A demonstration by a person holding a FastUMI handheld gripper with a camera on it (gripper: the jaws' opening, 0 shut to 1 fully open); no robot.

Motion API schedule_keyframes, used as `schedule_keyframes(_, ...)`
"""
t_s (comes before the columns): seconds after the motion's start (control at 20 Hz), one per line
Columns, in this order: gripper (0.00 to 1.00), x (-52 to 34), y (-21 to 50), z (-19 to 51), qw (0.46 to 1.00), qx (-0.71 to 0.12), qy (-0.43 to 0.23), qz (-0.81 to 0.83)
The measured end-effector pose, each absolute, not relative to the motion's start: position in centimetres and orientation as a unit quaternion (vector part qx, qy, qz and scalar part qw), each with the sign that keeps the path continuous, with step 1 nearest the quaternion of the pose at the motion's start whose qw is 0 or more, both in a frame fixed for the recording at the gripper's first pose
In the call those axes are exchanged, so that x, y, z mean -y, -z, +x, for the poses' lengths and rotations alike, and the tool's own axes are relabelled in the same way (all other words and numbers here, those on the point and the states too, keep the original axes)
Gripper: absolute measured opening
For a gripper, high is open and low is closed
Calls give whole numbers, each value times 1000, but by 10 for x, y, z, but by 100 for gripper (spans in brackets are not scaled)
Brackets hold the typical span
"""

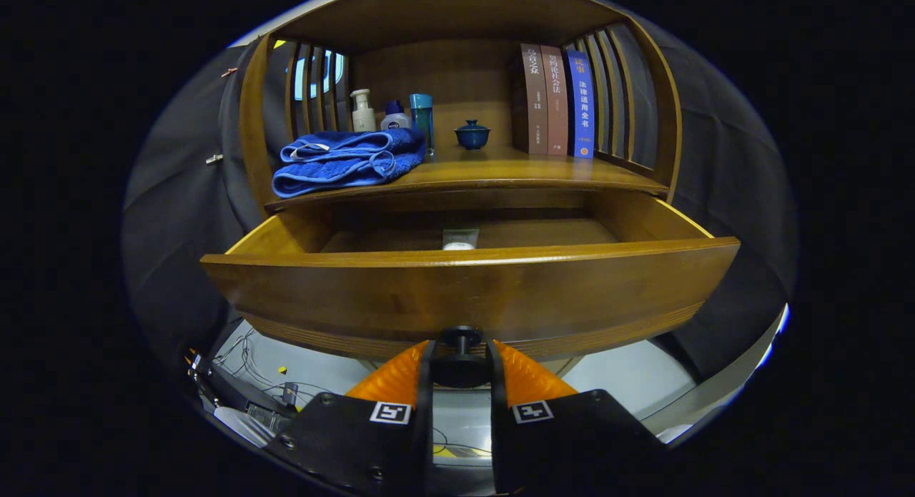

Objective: Pull open the drawer, take out the items inside it, and place them on the countertop above the cabinet.

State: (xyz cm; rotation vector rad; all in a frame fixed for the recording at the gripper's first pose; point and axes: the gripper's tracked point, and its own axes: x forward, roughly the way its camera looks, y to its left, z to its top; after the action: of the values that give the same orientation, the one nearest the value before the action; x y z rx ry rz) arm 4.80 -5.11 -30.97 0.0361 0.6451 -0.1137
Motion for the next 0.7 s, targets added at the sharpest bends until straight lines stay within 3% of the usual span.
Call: schedule_keyframes(0.7,36,43,314,-17,931,-359,50,36)
